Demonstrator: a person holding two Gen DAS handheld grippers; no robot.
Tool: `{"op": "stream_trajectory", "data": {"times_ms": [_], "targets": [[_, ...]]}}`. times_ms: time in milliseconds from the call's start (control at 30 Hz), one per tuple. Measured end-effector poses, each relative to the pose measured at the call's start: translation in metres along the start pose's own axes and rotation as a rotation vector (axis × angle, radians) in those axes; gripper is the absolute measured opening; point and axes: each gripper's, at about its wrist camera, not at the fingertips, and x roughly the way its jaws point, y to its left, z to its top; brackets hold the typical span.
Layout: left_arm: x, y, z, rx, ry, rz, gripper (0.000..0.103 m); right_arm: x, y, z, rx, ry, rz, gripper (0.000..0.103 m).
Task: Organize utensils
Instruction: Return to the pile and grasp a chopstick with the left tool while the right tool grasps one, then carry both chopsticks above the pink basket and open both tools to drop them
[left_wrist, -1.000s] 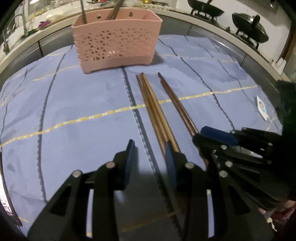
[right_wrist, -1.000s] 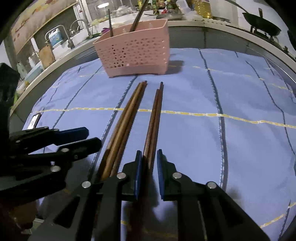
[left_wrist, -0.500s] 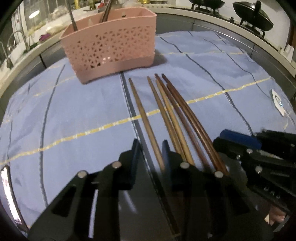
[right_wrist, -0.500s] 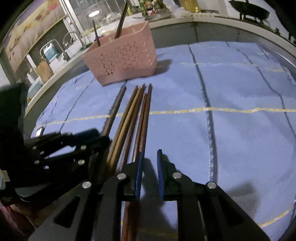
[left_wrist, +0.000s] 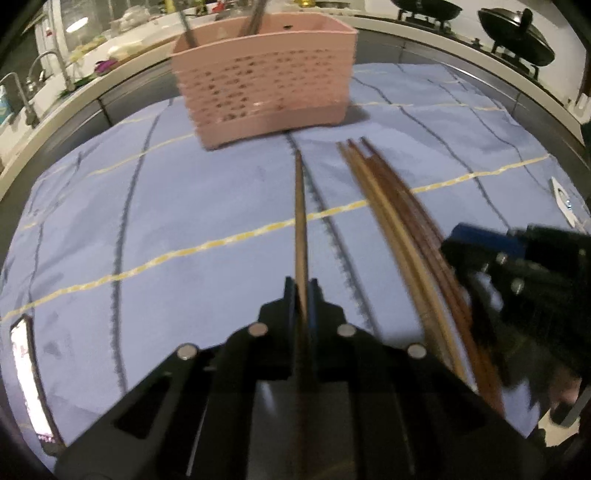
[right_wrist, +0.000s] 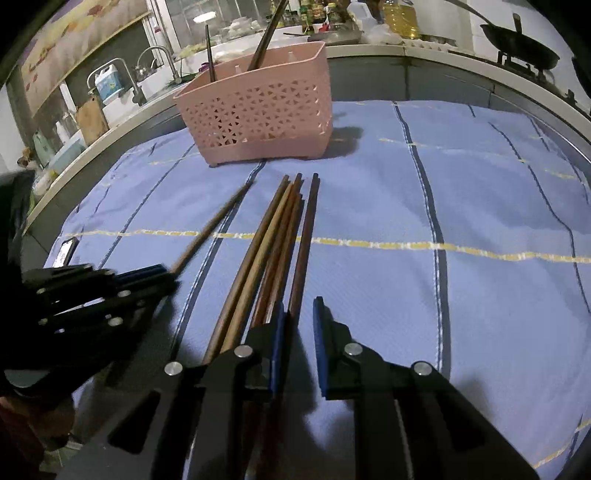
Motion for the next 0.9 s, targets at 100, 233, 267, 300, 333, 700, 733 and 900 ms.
{"op": "stream_trajectory", "data": {"times_ms": [100, 233, 267, 300, 333, 700, 733, 900], "targets": [[0.0, 0.005, 0.001, 0.003, 0.008, 0.009, 0.01, 0.005, -0.004, 0.01, -0.011, 0.012, -0.019, 0.017], [0.01, 0.0, 0.017, 0.063, 0.02, 0.037, 0.012, 0.021, -0.008, 0.036, -0.04, 0.048, -0.023, 0.017], [0.013, -0.002, 0.023, 0.079, 0.019, 0.043, 0.012, 0.027, -0.008, 0.045, -0.049, 0.059, -0.027, 0.017], [0.018, -0.004, 0.03, 0.094, 0.016, 0.051, 0.012, 0.03, -0.009, 0.05, -0.055, 0.066, -0.027, 0.017], [0.022, -0.005, 0.037, 0.103, 0.016, 0.053, 0.012, 0.036, -0.009, 0.059, -0.066, 0.078, -0.027, 0.017], [0.032, -0.002, 0.073, 0.078, -0.017, -0.05, 0.005, 0.053, -0.014, 0.09, -0.023, 0.081, 0.051, 0.005], [0.022, 0.0, 0.073, 0.068, -0.038, -0.067, 0.005, 0.04, -0.015, 0.088, -0.012, 0.047, 0.071, 0.005], [-0.05, 0.02, 0.076, 0.002, -0.185, -0.158, 0.005, -0.025, -0.009, 0.086, -0.009, -0.127, 0.14, 0.005]]}}
